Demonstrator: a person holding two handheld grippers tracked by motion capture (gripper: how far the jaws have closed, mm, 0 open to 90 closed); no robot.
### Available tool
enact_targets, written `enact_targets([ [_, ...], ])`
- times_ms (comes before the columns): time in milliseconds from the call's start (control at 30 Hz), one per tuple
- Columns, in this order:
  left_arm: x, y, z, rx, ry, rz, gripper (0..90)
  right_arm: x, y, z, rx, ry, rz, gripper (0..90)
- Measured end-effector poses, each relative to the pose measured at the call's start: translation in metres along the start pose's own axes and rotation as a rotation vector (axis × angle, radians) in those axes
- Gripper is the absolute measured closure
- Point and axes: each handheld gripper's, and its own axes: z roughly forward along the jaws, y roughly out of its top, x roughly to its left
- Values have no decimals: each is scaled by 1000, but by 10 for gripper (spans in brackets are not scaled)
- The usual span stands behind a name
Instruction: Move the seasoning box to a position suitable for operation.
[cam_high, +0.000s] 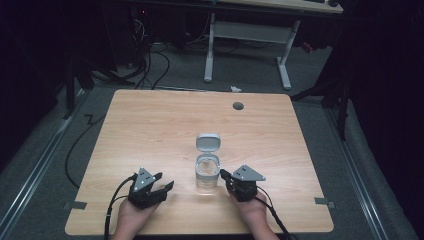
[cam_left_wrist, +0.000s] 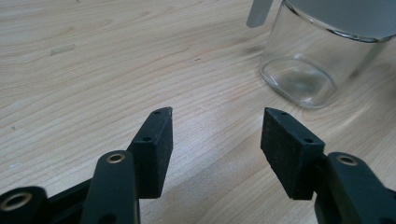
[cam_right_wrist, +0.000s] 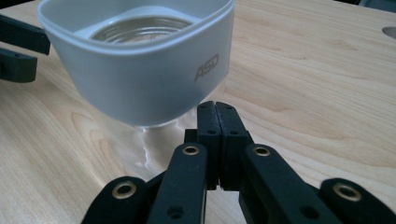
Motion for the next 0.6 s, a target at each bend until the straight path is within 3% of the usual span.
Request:
enact_targets([
  [200, -3, 0, -1, 5, -16, -7, 449, 0, -2, -4, -3, -2, 7, 890],
  [300, -10, -3, -1, 9, -46, -13, 456, -5, -4, -9, -7, -8, 18, 890],
  [367, -24, -10, 0, 21, -89, 0, 480, -10, -6, -14, -7, -15, 33, 890],
  [433, -29, -13, 0, 18, -101, 4, 499, -12, -7, -16, -9, -17, 38, 890],
  [533, -50, -23, 1, 29, -168, 12, 603, -19, -7, -21, -2, -31, 87, 871],
  [600, -55, -27, 2, 34, -182, 20, 650, -21, -7, -22, -4, -42, 86, 875],
])
